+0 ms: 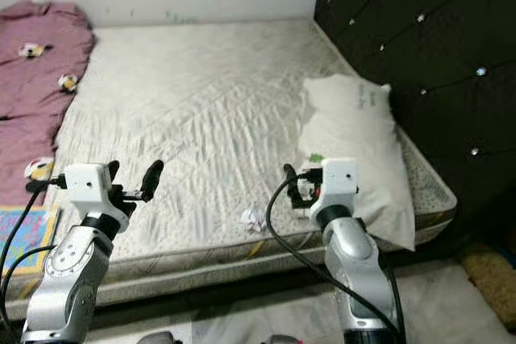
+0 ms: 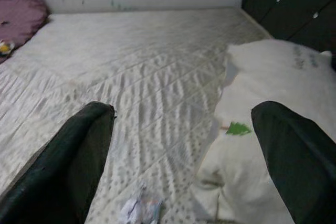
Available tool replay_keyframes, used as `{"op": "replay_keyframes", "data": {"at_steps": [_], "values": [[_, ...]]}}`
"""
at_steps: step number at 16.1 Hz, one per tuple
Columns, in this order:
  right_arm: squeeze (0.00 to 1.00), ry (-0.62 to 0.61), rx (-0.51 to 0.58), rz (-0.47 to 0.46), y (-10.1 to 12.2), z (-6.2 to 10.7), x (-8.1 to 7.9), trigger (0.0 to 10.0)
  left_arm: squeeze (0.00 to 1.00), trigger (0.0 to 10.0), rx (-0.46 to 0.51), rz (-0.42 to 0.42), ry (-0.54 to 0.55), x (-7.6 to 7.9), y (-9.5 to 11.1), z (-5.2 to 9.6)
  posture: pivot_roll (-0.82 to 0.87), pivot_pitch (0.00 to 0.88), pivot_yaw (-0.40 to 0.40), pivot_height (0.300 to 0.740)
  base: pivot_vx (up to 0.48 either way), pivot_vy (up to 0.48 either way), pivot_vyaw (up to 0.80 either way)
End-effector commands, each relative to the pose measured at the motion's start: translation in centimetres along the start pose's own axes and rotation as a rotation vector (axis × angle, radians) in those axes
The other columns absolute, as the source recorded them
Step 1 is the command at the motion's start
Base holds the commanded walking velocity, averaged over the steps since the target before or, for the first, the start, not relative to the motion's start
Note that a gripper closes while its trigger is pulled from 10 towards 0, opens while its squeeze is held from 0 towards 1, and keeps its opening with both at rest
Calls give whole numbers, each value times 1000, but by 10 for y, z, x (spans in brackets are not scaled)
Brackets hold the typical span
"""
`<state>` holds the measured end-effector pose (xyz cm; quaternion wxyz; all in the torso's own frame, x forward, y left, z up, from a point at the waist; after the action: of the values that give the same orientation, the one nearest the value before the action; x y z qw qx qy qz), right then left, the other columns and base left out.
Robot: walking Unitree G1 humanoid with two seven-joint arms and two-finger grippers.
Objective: Clean up the room
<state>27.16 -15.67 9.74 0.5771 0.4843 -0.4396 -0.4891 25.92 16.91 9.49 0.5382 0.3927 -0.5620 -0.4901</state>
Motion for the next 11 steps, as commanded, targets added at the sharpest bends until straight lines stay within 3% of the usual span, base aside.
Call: {"op": "replay_keyframes", "data": {"at_steps": [1, 7, 11], "values": [[0, 0, 33, 7, 8, -3, -1, 10000, 0, 10000, 8, -13, 2, 0, 4, -2, 6, 0, -22, 740, 289, 0, 0], [0, -47, 55, -6, 19, -9, 7, 10000, 0, 10000, 41, -47, 14, 1, 16, -6, 18, 0, -25, 740, 0, 0, 0], [0, -32, 41, -63, 12, -2, 3, 10000, 0, 10000, 10, -39, 57, -3, 6, -3, 5, 0, -25, 740, 0, 0, 0]]}}
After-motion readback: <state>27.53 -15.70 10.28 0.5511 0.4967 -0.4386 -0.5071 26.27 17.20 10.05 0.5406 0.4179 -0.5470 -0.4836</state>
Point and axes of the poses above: a point about 5 cm out from each wrist's last joint towards the gripper, its own z axis pointing back from the gripper into the wrist, its own y axis along the axis of the wrist's last joint, x = y × z, the point moved 1 cm from there along -z, pointing out of the wrist towards the gripper, and after that the axes turned 5 degrees about z, right-handed, at the moved point
